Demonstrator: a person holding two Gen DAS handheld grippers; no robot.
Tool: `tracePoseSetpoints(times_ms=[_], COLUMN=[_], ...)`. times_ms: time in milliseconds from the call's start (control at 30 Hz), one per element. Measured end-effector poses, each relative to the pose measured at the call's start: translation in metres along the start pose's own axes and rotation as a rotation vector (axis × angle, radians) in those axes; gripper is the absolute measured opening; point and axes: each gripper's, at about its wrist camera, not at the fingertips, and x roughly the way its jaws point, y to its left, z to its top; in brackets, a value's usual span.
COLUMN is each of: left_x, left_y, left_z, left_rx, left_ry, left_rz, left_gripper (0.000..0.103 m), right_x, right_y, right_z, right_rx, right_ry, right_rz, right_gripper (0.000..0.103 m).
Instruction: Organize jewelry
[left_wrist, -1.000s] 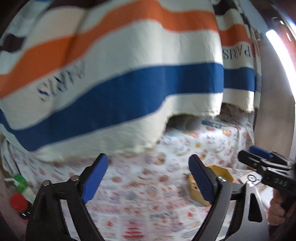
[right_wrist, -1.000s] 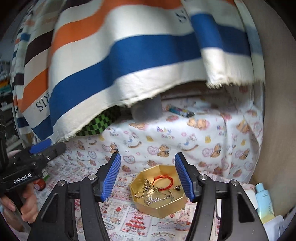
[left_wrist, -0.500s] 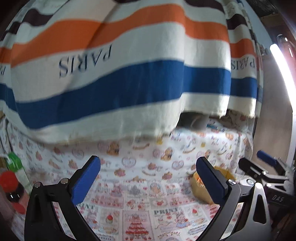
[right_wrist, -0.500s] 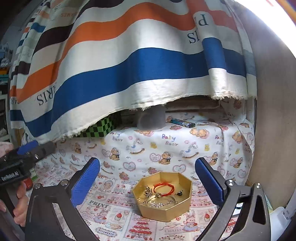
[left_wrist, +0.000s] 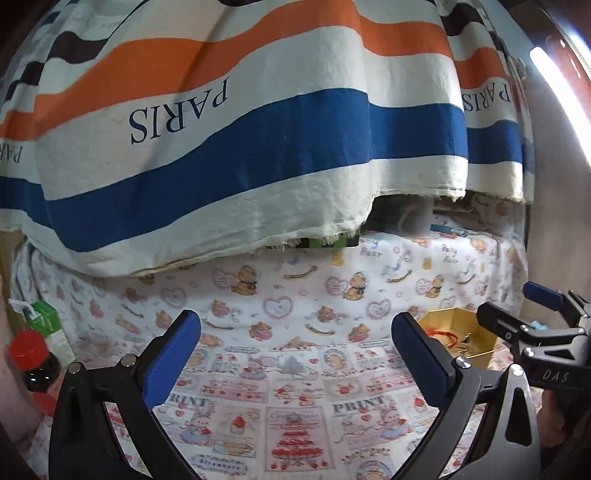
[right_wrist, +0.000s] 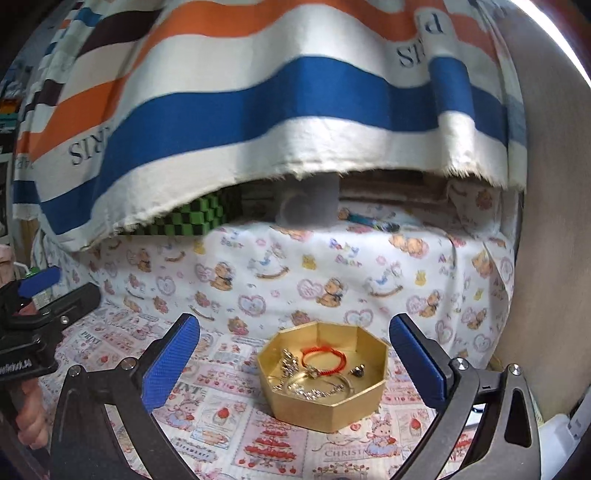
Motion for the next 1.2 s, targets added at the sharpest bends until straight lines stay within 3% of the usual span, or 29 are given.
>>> tracePoseSetpoints(times_ms=[133,233,333,700,1200], left_x=[0.011,0.023,0.027,0.012,0.017], left_y=[0.001,0.005,0.009,0.000,0.001], left_z=[-0.001,-0.002,-0.003,-0.002,-0.003], left_rx=[0.000,-0.018,-0.033,0.006,0.001], left_ry=[0.049,0.113,0.133,0.061,0.086], left_rz=[0.012,0.072,0.039,0.019,0.047], left_gripper=[0.103,0.103,0.103,0.103,0.103], right_x=[-0.001,-0.001,-0.002,0.000,-0.002], right_y=[0.001,0.003,-0.001,0.003,0.003], right_z=[-0.001,-0.001,-0.001,-0.002,-0.001], right_rx=[-0.009,-0.019,-0.004,-0.022,-0.016], right_ry=[-0.005,-0.004,-0.006,0.007,0.004], right_rz=[-0.006,-0.004,-0.010,-0.007,-0.019], right_gripper=[0.103,0.103,0.103,0.103,0.103])
